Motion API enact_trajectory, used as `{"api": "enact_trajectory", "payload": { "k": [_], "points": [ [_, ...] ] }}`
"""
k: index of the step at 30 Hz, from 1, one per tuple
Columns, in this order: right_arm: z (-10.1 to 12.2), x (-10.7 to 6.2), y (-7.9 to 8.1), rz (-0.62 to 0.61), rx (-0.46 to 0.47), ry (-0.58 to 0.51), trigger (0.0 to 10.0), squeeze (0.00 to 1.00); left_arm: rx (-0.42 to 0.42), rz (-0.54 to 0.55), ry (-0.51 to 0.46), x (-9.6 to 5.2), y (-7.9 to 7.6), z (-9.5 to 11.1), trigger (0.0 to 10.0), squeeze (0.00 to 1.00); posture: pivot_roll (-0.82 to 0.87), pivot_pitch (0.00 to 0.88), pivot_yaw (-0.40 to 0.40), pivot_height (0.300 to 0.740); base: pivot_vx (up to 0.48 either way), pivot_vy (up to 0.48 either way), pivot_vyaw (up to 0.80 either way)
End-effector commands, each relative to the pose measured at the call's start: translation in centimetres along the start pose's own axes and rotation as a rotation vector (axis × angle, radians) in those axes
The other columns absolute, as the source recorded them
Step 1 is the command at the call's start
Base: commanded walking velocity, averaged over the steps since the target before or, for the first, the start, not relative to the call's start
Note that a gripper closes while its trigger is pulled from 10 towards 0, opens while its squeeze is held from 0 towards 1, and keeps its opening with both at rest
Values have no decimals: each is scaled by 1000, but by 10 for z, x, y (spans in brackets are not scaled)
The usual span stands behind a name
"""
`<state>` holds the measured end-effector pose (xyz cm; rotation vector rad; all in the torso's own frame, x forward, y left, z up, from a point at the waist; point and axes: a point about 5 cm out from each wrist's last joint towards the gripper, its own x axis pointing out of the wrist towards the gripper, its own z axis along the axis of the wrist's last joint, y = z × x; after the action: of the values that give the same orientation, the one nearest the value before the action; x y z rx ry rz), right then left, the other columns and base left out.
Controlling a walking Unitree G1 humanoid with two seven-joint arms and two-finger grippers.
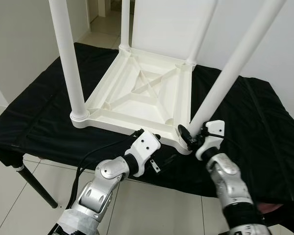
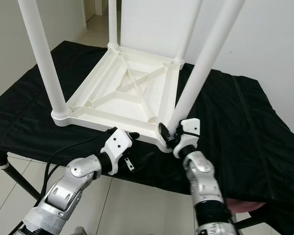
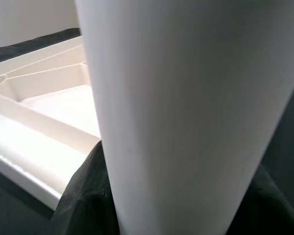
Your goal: Building children table
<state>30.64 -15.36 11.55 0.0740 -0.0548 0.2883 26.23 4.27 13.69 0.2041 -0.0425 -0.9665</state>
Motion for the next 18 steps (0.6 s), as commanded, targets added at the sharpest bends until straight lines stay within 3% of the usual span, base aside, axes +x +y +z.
{"api": "enact_trajectory", "payload": {
  "k": [1, 7, 12, 17, 18],
  "points": [
    [-15, -4, 2, -54, 19, 74, 0, 0, -6, 66, -10, 0, 2, 1, 10000, 0, -7, 0, -78, 740, 0, 0, 0],
    [-24, -9, 25, -189, 50, 129, 0, 0, -17, 91, -1, 2, 1, 3, 10000, 0, -9, 0, -83, 740, 0, 0, 0],
    [-31, -9, 29, -320, -1, 190, 0, 0, -17, 122, -24, 6, 5, 9, 10000, 0, -10, 0, -83, 740, 0, 0, 0],
    [-30, -6, 37, -307, 14, 183, 0, 0, -8, 135, -32, 8, 9, 11, 10000, 0, -21, 0, -76, 740, 0, 0, 0],
    [-28, -5, 38, -304, 17, 166, 1843, 0, -3, 142, -36, 8, 11, 12, 10000, 0, -24, 0, -71, 740, 0, 0, 0]
  ]
}}
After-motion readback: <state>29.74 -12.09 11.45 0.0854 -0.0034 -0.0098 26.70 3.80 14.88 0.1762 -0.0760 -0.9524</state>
